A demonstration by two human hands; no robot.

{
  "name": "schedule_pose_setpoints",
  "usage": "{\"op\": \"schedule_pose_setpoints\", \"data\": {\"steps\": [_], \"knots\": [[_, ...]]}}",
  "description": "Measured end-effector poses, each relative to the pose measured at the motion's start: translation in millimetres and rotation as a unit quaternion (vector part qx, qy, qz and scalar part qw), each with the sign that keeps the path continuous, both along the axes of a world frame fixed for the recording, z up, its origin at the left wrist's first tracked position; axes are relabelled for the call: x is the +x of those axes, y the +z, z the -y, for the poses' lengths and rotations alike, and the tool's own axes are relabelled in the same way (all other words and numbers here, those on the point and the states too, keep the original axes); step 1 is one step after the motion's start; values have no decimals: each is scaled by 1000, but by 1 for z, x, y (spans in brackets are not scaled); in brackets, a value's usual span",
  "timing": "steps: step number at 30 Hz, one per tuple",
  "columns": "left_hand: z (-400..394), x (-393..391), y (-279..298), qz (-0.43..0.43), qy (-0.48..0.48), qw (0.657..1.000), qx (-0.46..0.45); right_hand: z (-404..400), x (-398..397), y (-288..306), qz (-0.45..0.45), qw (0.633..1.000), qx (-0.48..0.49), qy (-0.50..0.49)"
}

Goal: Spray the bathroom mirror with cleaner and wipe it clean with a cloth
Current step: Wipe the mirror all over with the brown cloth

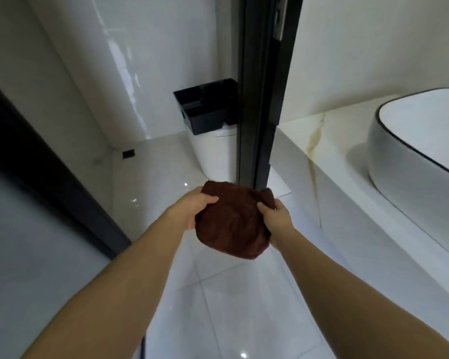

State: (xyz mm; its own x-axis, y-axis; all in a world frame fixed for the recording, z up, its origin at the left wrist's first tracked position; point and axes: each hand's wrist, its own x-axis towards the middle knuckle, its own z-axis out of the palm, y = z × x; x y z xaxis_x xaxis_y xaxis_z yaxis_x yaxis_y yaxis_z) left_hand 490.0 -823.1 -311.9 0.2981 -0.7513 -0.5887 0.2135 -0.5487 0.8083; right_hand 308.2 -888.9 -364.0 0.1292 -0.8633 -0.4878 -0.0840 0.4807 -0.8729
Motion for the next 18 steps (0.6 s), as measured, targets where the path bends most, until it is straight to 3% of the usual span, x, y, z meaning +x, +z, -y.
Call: {"op": "schedule_pose_setpoints", "data": {"steps": [6,18], "knots": [[-35,13,135,-20,59,997,-44,-7,16,152,7,997,-63,43],[-5,-89,366,-125,63,972,-188,28,-95,420,-30,975,-217,23]]}}
